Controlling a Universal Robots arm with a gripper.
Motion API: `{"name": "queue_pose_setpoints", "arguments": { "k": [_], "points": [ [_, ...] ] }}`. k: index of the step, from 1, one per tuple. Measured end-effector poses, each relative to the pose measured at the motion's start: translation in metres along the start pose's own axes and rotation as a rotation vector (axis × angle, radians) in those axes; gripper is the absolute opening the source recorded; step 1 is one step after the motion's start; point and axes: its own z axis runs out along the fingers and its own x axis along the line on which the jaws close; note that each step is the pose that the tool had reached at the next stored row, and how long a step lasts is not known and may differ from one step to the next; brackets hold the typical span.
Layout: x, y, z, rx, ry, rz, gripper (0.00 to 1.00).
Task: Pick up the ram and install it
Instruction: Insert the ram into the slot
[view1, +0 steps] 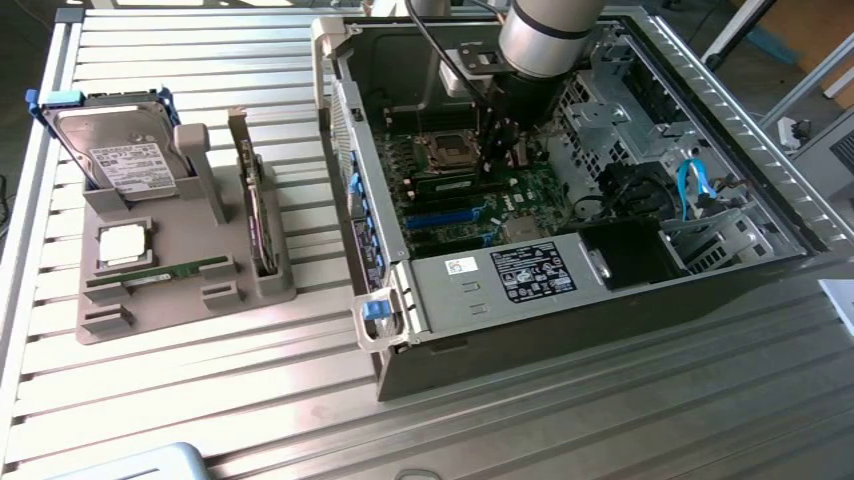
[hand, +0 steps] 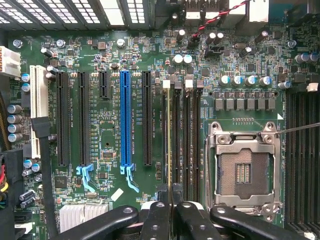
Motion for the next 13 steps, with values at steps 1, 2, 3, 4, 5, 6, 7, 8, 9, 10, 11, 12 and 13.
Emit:
{"name": "queue_pose_setpoints", "arguments": {
  "k": [1, 2, 3, 4, 5, 6, 7, 8, 9, 10, 11, 12, 13],
  "points": [
    [0.0, 0.0, 0.0, 0.0, 0.0001, 0.0, 0.12],
    [0.0, 0.0, 0.0, 0.0, 0.0001, 0.0, 0.12],
    [0.0, 0.0, 0.0, 0.0, 0.0001, 0.0, 0.12],
    [0.0, 0.0, 0.0, -0.0001, 0.0001, 0.0, 0.12],
    [0.0001, 0.0, 0.0, 0.0, 0.0001, 0.0, 0.25],
    [0.0001, 0.0, 0.0, 0.0, 0.0, 0.0, 0.31],
    [0.0001, 0.0, 0.0, 0.0, 0.0001, 0.0, 0.38],
    [0.0001, 0.0, 0.0, 0.0, 0.0, 0.0, 0.38],
    [0.0001, 0.0, 0.0, 0.0, 0.0001, 0.0, 0.38],
    [0.0001, 0.0, 0.0, 0.0, 0.0, 0.0, 0.38],
    [0.0001, 0.0, 0.0, 0.0, 0.0, 0.0, 0.38],
    [0.0001, 0.0, 0.0, 0.0, 0.0, 0.0, 0.38],
    [0.0001, 0.0, -0.0004, 0.0, 0.0001, 0.0, 0.38]
  ]
}}
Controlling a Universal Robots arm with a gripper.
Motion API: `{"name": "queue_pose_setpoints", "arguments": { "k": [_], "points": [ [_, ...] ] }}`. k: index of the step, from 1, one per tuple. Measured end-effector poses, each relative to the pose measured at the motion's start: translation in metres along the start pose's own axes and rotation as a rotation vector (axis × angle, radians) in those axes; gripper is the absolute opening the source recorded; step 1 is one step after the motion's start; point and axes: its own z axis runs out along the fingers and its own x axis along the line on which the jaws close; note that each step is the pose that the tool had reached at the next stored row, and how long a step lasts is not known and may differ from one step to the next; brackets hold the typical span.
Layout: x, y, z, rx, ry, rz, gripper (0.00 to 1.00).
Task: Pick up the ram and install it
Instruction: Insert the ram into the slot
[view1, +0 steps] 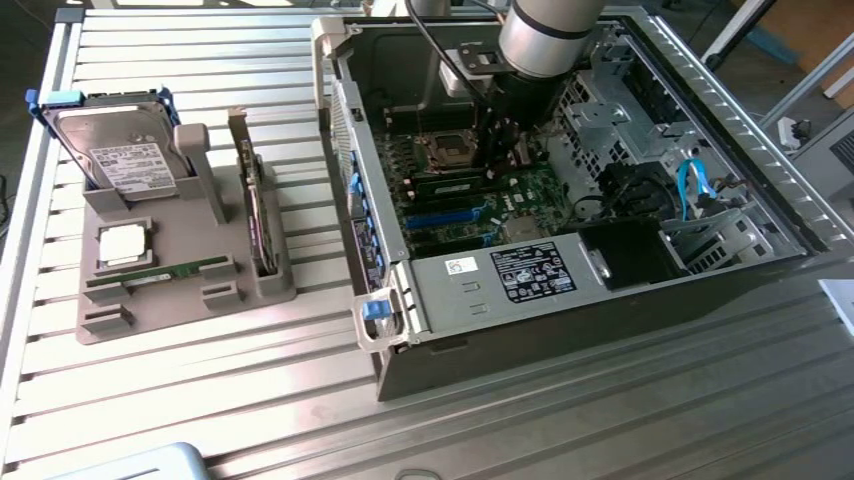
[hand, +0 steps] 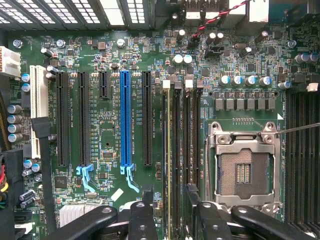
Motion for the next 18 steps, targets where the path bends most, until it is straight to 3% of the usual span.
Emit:
{"name": "queue_pose_setpoints", "arguments": {
  "k": [3, 11, 18],
  "points": [
    [0.0, 0.0002, -0.0092, 0.0001, -0.0001, 0.0, 0.38],
    [-0.001, 0.0011, -0.0535, 0.0, 0.0005, 0.0, 0.38],
    [-0.002, 0.0015, -0.0786, 0.0001, 0.0045, 0.0, 0.38]
  ]
}}
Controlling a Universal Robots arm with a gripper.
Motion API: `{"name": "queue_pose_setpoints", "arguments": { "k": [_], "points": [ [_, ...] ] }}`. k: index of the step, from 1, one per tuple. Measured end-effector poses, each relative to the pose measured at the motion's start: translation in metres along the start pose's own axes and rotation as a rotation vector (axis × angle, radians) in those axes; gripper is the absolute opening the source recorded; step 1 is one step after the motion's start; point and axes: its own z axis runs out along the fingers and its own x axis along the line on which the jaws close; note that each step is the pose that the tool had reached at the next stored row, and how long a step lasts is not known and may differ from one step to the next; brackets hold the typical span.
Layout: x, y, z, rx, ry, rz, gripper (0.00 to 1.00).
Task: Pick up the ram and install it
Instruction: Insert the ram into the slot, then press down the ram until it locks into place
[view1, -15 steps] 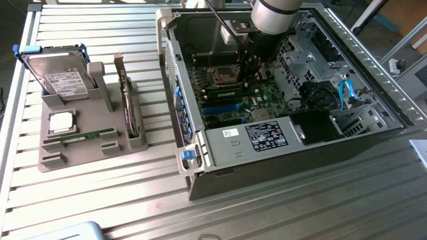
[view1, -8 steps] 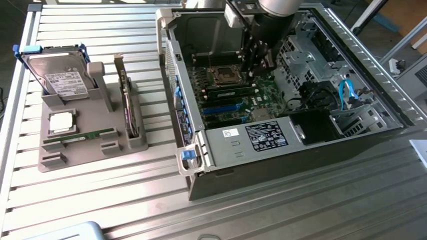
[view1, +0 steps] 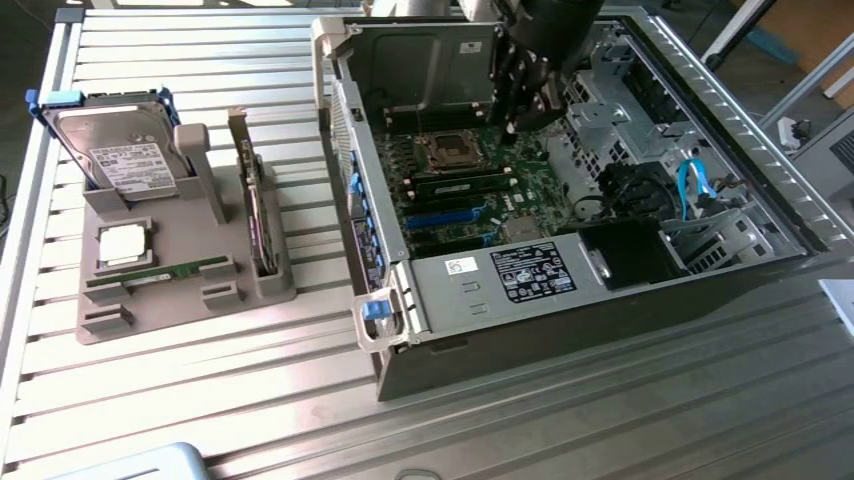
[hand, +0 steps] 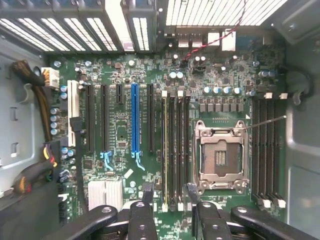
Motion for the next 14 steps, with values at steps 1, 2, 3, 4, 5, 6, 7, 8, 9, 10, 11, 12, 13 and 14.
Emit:
{"name": "queue_pose_setpoints", "arguments": {
  "k": [1, 2, 3, 4, 5, 6, 7, 8, 9, 10, 11, 12, 13, 14],
  "points": [
    [0.0, 0.0001, -0.0029, 0.0, 0.0004, 0.0, 0.38],
    [0.0, 0.0002, -0.006, 0.0, 0.0011, 0.0, 0.38],
    [0.0, 0.0002, -0.0089, 0.0, 0.0018, 0.0, 0.38],
    [0.0, 0.0002, -0.0115, 0.0001, 0.0027, 0.0, 0.38],
    [0.0, 0.0003, -0.0138, 0.0001, 0.0035, 0.0, 0.38],
    [0.0, 0.0003, -0.016, 0.0001, 0.0046, 0.0, 0.38],
    [0.0, 0.0004, -0.0177, 0.0, 0.0056, 0.0, 0.38],
    [0.0, 0.0004, -0.0198, 0.0001, 0.0068, 0.0, 0.38],
    [0.0, 0.0005, -0.0215, 0.0001, 0.0076, 0.0, 0.38],
    [0.0, 0.0005, -0.0222, 0.0, 0.0077, 0.0, 0.38],
    [0.0, 0.0005, -0.0222, 0.0001, 0.0075, 0.0, 0.38],
    [0.0, 0.0005, -0.0222, 0.0002, 0.0074, 0.0, 0.38],
    [0.0, 0.0005, -0.0222, 0.0002, 0.0075, 0.0, 0.38],
    [0.0, 0.0005, -0.0222, 0.0001, 0.0076, 0.0, 0.38]
  ]
}}
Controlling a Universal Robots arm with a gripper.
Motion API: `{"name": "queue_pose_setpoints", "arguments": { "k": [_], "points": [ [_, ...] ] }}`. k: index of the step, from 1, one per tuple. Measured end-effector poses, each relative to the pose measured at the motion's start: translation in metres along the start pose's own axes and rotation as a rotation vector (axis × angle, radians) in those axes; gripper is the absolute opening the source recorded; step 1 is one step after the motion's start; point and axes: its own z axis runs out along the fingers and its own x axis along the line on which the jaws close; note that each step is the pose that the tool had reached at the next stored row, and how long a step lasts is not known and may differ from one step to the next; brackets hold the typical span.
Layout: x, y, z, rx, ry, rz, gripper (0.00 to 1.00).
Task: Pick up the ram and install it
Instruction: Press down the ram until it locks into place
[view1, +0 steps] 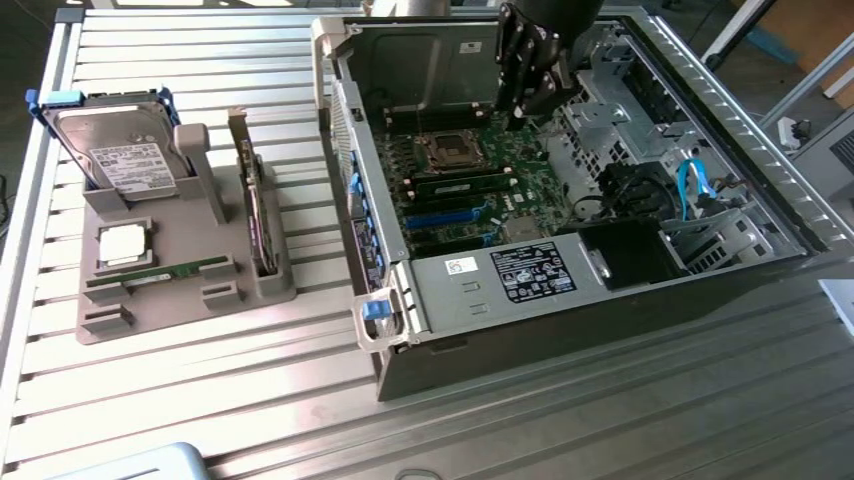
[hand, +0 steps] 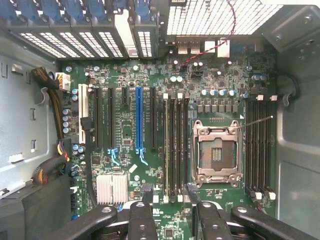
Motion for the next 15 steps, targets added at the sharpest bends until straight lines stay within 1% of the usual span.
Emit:
{"name": "queue_pose_setpoints", "arguments": {
  "k": [11, 12, 13, 14, 15],
  "points": [
    [0.0, 0.0, 0.0, 0.0, 0.0, 0.0, 0.38],
    [0.0, 0.0, 0.0, 0.0001, 0.0, 0.0, 0.36],
    [0.0, 0.0, 0.0, 0.0, 0.0, 0.0, 0.23],
    [0.0, 0.0, 0.0, 0.0, 0.0, 0.0, 0.17],
    [0.0, 0.0, 0.0, 0.0, 0.0, 0.0, 0.17]
  ]
}}
